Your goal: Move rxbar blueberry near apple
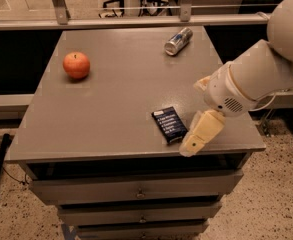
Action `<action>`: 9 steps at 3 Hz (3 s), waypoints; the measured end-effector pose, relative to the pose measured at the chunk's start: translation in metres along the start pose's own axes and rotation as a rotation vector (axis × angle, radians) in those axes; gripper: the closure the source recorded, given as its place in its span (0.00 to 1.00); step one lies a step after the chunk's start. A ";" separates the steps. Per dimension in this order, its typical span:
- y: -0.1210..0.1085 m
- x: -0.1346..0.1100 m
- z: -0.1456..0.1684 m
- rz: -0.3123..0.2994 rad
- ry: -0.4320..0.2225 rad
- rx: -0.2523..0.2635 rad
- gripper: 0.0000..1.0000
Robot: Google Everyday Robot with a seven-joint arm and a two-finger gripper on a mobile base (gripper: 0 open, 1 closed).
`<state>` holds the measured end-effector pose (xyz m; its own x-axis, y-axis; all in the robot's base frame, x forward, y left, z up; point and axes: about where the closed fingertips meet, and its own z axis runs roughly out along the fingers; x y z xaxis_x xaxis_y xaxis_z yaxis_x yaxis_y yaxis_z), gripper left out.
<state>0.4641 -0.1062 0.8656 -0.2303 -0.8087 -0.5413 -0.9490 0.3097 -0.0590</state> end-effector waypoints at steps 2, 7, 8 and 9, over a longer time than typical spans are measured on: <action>0.020 -0.007 0.036 -0.007 -0.061 -0.051 0.00; 0.034 -0.010 0.039 -0.005 -0.122 -0.070 0.84; 0.038 -0.008 0.032 -0.001 -0.126 -0.066 1.00; 0.030 -0.009 0.039 -0.002 -0.137 -0.064 1.00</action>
Offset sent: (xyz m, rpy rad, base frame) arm -0.0136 0.0431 -0.0406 0.1083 0.0285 0.0507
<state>0.4462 -0.0698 0.8359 -0.2010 -0.7320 -0.6510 -0.9622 0.2723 -0.0090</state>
